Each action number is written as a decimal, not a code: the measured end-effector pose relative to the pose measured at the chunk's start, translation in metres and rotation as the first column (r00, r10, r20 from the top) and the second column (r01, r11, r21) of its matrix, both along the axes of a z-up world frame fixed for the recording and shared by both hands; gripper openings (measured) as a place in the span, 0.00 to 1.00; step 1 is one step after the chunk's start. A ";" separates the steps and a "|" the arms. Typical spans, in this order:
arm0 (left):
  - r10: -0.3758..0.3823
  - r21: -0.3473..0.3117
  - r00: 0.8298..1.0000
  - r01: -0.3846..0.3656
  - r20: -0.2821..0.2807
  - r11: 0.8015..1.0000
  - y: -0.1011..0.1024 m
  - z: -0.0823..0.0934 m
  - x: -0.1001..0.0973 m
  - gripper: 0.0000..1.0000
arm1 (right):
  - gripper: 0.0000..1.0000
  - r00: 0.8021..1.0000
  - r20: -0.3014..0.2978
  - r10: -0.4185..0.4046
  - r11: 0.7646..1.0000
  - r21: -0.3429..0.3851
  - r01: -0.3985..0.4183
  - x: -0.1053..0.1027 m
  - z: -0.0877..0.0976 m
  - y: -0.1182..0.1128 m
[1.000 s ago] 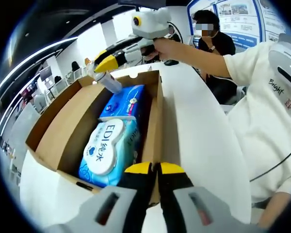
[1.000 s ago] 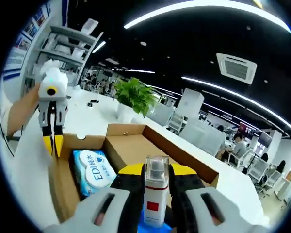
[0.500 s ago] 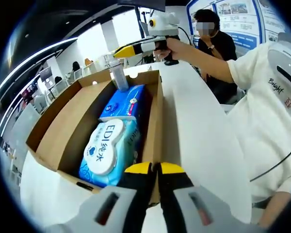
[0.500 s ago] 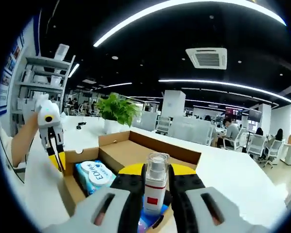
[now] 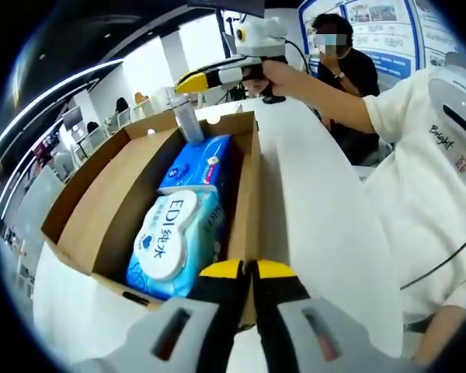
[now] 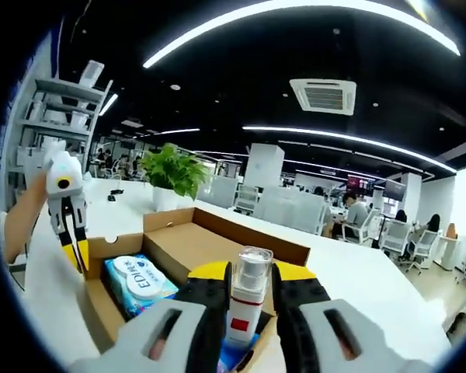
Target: Operate the shoe box by opening the lid, removing the specified soft item, and placing it in the target area until the item is outside and the box remains undamaged.
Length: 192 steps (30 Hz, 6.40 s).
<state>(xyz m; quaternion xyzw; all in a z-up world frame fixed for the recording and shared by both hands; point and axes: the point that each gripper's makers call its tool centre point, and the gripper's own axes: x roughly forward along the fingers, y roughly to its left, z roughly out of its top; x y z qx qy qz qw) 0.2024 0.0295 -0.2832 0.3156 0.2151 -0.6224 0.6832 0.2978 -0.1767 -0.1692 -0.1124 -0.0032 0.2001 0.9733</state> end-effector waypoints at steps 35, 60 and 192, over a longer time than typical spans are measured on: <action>0.000 -0.012 1.000 0.000 0.017 1.000 0.000 0.000 0.000 0.05 | 0.21 1.000 -0.002 0.022 0.993 0.120 -0.021 0.003 0.039 0.006; -0.006 -0.054 0.999 0.004 -0.041 0.999 -0.001 0.003 -0.001 0.03 | 0.21 1.000 0.017 0.003 0.976 0.218 -0.007 -0.029 0.069 -0.036; -0.009 -0.077 0.995 0.002 -0.097 0.997 -0.004 0.004 -0.002 0.03 | 0.35 0.896 -0.183 -0.405 0.904 0.066 0.423 -0.039 -0.073 -0.282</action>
